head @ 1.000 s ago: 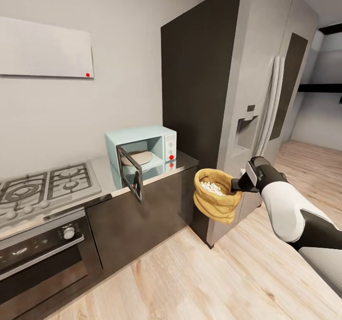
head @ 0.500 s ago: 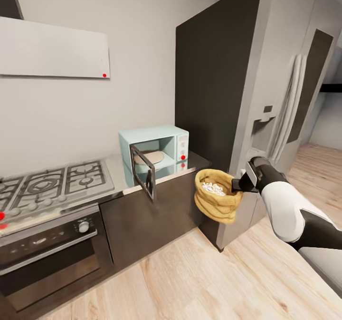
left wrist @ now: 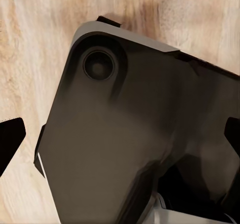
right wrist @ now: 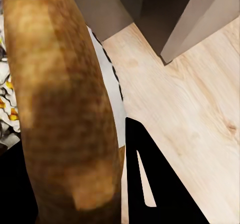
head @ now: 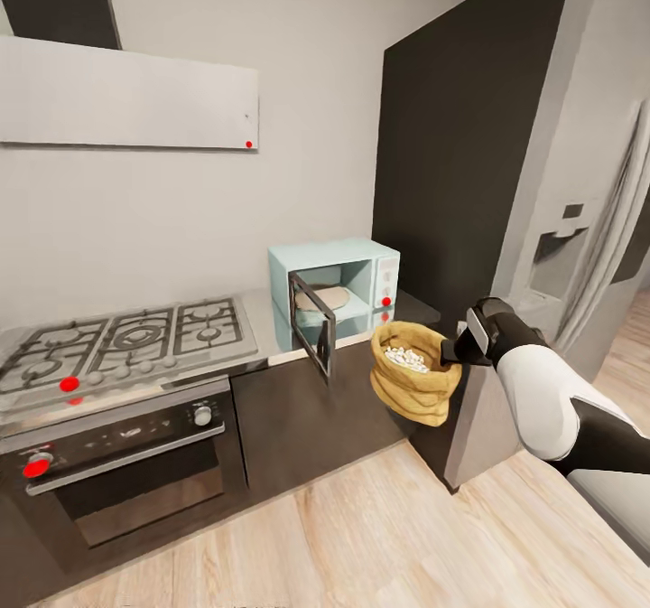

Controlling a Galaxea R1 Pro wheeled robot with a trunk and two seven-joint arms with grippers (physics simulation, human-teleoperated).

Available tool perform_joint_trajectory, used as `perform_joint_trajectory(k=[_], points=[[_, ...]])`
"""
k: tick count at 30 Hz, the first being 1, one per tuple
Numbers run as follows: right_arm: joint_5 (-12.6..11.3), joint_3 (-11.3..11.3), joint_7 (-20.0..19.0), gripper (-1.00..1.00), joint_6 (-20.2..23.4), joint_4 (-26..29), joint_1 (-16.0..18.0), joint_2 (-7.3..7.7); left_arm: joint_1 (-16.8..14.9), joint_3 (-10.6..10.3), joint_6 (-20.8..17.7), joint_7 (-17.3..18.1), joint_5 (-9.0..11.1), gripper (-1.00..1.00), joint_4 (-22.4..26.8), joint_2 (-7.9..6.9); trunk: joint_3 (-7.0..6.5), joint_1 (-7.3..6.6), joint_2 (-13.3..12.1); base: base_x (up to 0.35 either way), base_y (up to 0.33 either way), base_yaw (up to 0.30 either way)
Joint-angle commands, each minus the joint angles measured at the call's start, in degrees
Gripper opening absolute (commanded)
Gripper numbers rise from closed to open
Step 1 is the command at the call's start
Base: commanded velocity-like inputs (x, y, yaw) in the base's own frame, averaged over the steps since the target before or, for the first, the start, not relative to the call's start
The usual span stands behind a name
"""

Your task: In the kitchen, take the popcorn bag from the countertop, put it into the microwave, and heat it until the popcorn is cooked so the cooked popcorn ends up inside the bag.

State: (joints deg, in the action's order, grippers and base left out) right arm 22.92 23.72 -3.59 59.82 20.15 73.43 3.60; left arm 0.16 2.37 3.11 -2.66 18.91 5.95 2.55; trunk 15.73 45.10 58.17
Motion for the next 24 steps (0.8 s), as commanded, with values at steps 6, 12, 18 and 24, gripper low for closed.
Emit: perform_joint_trajectory(k=[6,12,18,24], points=[[0.5,0.3,-0.4,-1.00,0.2,0.1,0.0,0.11,0.0,0.2,0.1,-0.2,0.1,1.00,0.2,0.05,0.06,0.01,0.0,0.000,0.000,0.280],[0.5,0.3,-0.4,-1.00,0.2,0.1,0.0,0.41,0.0,0.2,0.1,-0.2,0.1,1.00,0.1,0.08,-1.02,-1.31,-2.4,0.000,0.000,0.280],[0.8,0.3,-0.1,-1.00,0.2,1.9,0.0,1.28,0.0,0.2,0.1,-0.2,0.1,1.00,0.2,0.01,-1.55,-1.97,-3.6,0.000,0.000,0.121],[0.8,0.2,0.0,-1.00,0.2,4.0,0.0,3.49,0.0,0.2,0.1,-0.2,0.1,1.00,0.2,0.00,-1.55,-1.97,-3.6,0.000,0.000,0.002]])
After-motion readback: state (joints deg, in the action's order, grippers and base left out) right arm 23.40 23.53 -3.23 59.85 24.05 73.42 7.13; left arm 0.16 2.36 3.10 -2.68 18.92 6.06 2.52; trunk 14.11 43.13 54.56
